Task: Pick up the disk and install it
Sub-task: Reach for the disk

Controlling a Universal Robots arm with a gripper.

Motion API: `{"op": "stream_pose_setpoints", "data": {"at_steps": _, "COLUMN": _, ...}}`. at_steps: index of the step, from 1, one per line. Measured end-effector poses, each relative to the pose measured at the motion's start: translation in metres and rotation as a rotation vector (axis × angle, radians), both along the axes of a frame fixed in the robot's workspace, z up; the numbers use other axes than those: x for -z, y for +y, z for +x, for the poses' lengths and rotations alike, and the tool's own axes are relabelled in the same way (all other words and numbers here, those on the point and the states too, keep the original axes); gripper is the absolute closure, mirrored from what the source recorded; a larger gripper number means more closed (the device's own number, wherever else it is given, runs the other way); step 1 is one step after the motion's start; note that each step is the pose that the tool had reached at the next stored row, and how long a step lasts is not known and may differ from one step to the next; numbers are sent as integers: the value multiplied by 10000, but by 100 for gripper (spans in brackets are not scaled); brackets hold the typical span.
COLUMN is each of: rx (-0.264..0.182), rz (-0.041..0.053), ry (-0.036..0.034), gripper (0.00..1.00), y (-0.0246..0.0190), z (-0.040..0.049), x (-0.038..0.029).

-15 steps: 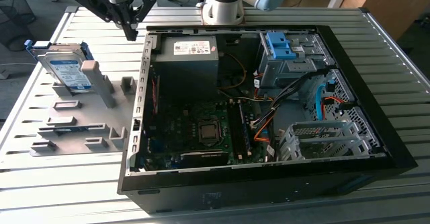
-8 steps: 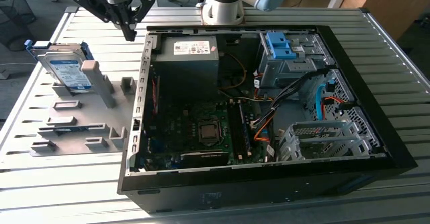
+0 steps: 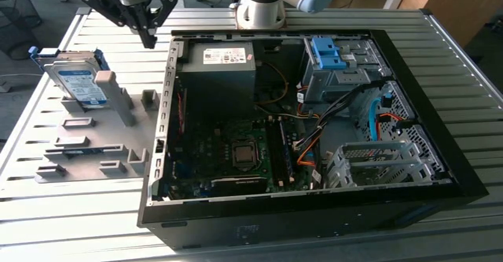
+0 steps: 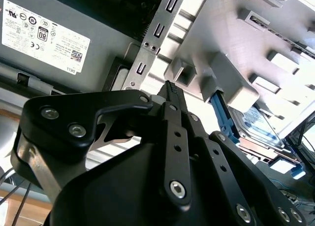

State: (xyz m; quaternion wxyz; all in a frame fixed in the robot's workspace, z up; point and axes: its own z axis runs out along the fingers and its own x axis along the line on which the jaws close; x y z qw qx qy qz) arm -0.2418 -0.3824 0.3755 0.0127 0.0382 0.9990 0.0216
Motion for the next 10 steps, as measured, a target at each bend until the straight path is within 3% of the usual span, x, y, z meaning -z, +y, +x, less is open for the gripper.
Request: {"op": "stream_pose_setpoints", "data": {"at_steps": 10, "rx": 3, "rz": 0, "ry": 35, "gripper": 89, "y": 96, "z": -274, "x": 19}}
